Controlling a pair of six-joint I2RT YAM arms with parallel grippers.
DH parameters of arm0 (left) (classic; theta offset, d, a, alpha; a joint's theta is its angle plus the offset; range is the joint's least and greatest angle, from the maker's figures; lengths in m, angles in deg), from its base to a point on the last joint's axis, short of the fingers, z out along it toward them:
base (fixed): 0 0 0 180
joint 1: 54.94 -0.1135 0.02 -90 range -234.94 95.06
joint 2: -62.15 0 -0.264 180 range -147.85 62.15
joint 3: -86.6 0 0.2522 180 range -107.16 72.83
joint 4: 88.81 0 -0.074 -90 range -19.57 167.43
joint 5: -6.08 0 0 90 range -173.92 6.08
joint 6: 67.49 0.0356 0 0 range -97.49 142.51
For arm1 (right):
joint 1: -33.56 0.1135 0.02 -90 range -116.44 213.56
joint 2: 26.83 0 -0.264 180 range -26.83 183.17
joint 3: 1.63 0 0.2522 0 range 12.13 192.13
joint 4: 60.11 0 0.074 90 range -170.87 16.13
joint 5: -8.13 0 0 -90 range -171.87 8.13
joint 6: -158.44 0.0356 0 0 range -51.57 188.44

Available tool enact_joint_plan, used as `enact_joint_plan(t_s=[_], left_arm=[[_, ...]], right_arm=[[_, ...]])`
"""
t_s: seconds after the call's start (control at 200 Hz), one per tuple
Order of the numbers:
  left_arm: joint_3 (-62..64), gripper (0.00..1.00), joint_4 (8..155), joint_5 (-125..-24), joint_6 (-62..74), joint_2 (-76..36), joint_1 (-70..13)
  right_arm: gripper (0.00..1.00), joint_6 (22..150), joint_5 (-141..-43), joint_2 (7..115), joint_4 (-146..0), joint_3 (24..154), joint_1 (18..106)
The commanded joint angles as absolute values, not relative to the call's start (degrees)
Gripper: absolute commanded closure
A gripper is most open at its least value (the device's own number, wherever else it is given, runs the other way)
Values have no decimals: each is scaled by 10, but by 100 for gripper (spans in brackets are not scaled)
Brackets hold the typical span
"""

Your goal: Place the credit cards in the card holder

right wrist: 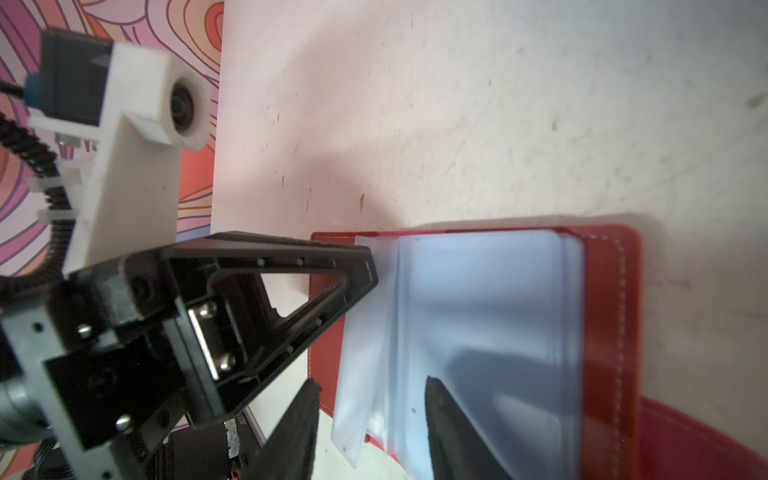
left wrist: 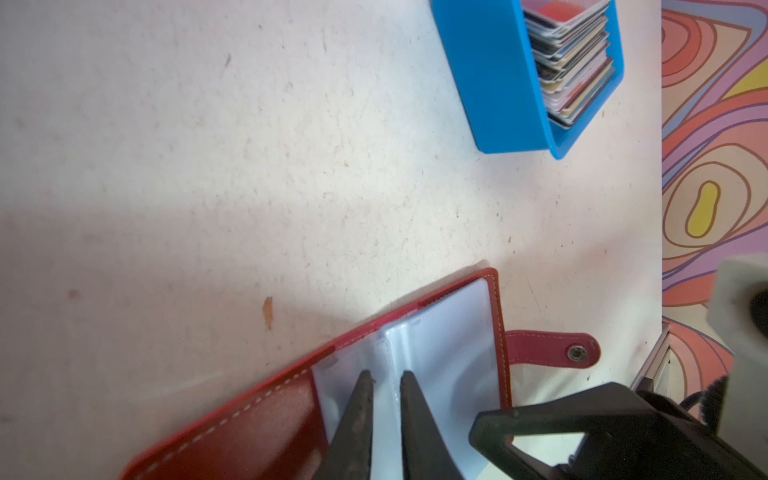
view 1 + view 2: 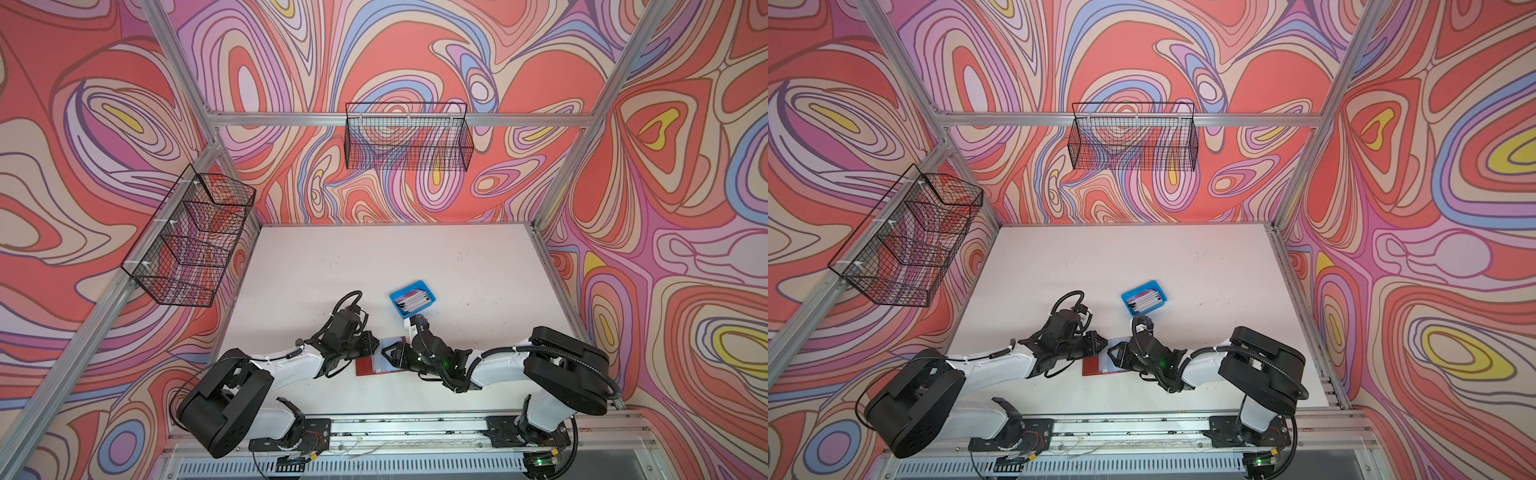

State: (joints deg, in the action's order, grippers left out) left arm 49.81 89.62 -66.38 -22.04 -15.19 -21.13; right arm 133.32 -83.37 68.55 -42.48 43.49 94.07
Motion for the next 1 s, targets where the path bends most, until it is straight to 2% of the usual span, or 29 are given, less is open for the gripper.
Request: enact_joint_plan(t_s=[0.0,0.2,0.406,0.651,0.781,0.997], left_arm=[[498,83,874,-672,-213,-144,-208],[494,83,856,-676,-209,-128,-208],[481,81,782,-716,-194,-62,-208],[487,72,647,-804,-188,106,-209],[491,63,568,-857,-184,190,-211],[501,58,529,-864,-184,228,-214]], right_arm=[[56,1341,-848,706,-403,450,956],[56,1348,-864,737,-376,465,958],[57,1344,-879,770,-359,493,966],[57,1324,-874,783,-410,541,981],[57,1308,-870,799,-438,574,988],[57,1305,-877,846,-443,599,989]])
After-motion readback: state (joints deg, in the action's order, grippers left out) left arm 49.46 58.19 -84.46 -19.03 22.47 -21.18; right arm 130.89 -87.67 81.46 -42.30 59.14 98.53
